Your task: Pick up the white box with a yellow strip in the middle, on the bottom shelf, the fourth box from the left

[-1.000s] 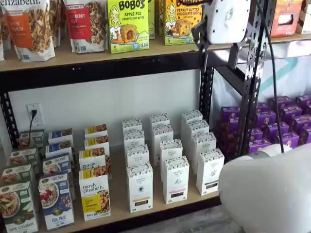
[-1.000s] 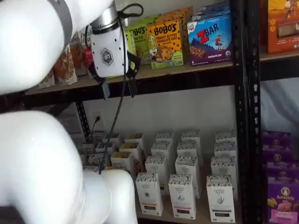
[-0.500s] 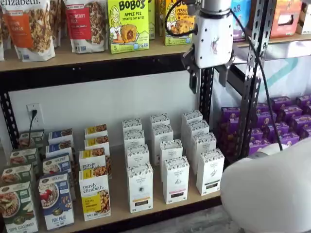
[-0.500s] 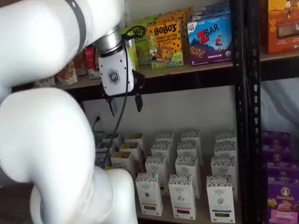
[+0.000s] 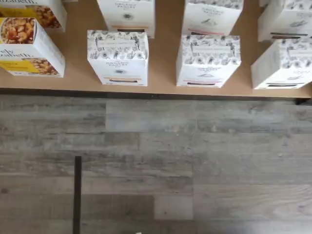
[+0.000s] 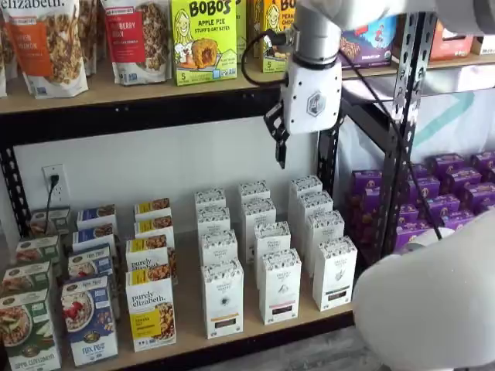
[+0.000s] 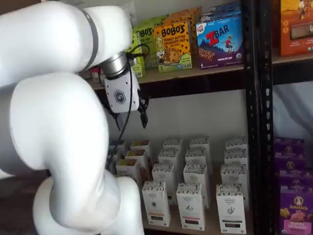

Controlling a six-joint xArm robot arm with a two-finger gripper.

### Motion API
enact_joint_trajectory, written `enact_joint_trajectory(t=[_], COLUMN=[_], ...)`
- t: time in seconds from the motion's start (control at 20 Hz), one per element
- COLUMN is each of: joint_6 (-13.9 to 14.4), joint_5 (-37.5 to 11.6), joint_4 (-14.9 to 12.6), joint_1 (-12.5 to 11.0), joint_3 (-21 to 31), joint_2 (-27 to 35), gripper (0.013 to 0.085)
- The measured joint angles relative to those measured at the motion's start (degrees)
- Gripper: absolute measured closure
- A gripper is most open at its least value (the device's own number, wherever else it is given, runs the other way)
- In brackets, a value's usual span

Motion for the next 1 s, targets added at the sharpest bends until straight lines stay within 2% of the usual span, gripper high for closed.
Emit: enact_joint_trajectory(t=[0.25,0.4,0.75,1.0], joint_6=[-0.35,-1.22,-0.94,-0.3], joint_5=[-4.59,-10.0,-21.17,-26.67], joint_4=[1.61,2.53,0.21,-0.25], joint_1=[0.01,-0.58,-1.86,-1.73], joint_3=[0.79,2.0,2.96,2.3], joint_2=[4.54,7.43,16.39,23.27], gripper=[0.013,0.013,0.013,0.013])
